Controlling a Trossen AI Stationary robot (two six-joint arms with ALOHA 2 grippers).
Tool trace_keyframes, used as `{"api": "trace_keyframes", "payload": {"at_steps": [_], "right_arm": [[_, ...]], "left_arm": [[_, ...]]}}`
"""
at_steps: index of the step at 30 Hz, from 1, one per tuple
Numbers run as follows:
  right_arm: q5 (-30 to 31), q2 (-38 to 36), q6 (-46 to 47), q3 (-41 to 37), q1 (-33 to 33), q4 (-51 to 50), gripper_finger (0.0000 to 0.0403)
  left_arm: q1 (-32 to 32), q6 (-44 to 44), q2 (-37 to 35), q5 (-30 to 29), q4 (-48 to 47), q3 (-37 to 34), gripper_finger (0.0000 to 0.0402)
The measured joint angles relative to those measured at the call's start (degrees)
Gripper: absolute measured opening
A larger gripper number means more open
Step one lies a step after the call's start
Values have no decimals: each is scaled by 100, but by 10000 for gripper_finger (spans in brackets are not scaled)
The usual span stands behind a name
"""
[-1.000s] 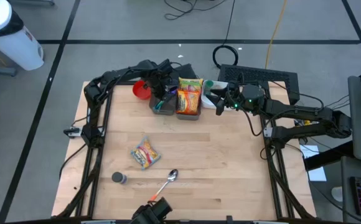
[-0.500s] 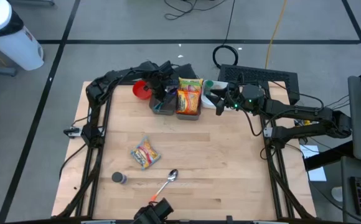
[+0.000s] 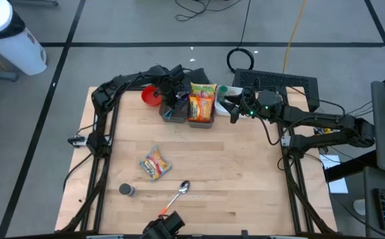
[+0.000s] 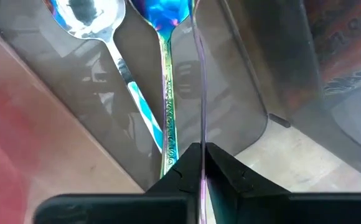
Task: Pick & Place Food Item
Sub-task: Put the purple and blue spoon into the left black bin, then put the blue noodle pack into the right black bin
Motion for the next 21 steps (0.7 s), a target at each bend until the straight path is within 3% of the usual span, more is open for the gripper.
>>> {"api": "trace_keyframes", "payload": {"at_steps": [13,21], "right_arm": [[-133,0,2,0,2,-97,196],[-133,0,2,0,2,-109,196]], "left_arm": [[0,-227,0,64,119,0,103],[186,-94,-195,1087,81,0,137]]}}
